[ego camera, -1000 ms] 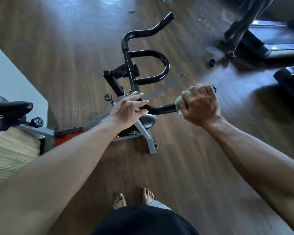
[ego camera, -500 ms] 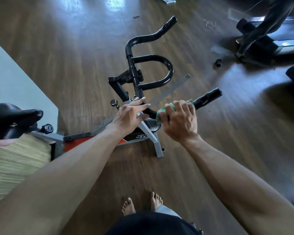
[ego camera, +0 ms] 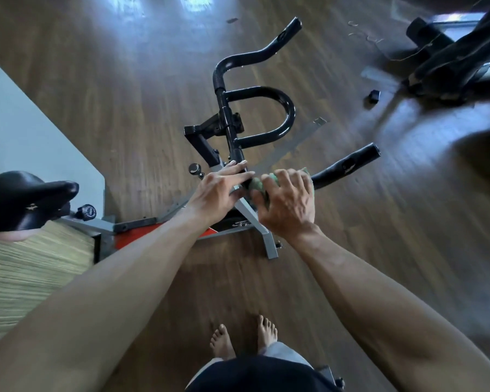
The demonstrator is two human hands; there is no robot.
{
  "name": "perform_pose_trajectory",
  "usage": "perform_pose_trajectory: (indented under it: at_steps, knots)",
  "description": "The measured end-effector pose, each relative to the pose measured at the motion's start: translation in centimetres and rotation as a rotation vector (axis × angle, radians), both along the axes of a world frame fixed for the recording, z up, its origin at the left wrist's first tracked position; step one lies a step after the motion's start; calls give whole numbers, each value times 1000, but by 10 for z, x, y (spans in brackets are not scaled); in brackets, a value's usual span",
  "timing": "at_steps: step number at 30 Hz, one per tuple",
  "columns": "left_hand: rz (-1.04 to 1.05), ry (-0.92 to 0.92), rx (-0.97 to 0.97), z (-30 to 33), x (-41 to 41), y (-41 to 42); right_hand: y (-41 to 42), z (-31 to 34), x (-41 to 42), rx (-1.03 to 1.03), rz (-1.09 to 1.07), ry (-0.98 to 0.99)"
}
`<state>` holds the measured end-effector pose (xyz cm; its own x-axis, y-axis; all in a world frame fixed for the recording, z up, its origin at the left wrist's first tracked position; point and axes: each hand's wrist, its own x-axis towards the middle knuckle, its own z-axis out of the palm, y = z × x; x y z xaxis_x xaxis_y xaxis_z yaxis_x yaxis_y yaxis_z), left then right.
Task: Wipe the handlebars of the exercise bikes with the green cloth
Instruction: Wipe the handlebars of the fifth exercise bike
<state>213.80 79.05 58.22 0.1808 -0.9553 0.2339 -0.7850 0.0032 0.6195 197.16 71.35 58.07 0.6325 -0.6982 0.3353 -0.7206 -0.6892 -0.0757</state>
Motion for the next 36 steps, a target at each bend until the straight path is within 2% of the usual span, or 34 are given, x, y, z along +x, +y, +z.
perform_pose_trajectory:
  at_steps: [6, 12, 15, 18, 21, 25, 32, 36]
  knots:
    - [105, -39, -29, -3, 10, 16, 7, 6, 14, 92, -14, 62]
    - [154, -3, -110, 18, -20, 12, -7, 27, -9, 249, 127, 52]
    - [102, 0, -95, 19, -47, 1, -32, 39, -41, 219, 78, 70]
    - [35, -122, -16, 7, -81, -12, -51, 40, -66, 173, 70, 138]
    - [135, -238, 77, -2, -100, -25, -58, 35, -76, 100, 124, 155]
    - [166, -369, 14, -8, -94, -31, -62, 29, -81, 37, 193, 141]
    - [-24, -473, -33, -18, -38, -20, -66, 21, -80, 23, 225, 43]
    - [17, -511, -6, -12, -60, -27, -67, 15, -80, -6, 234, 20]
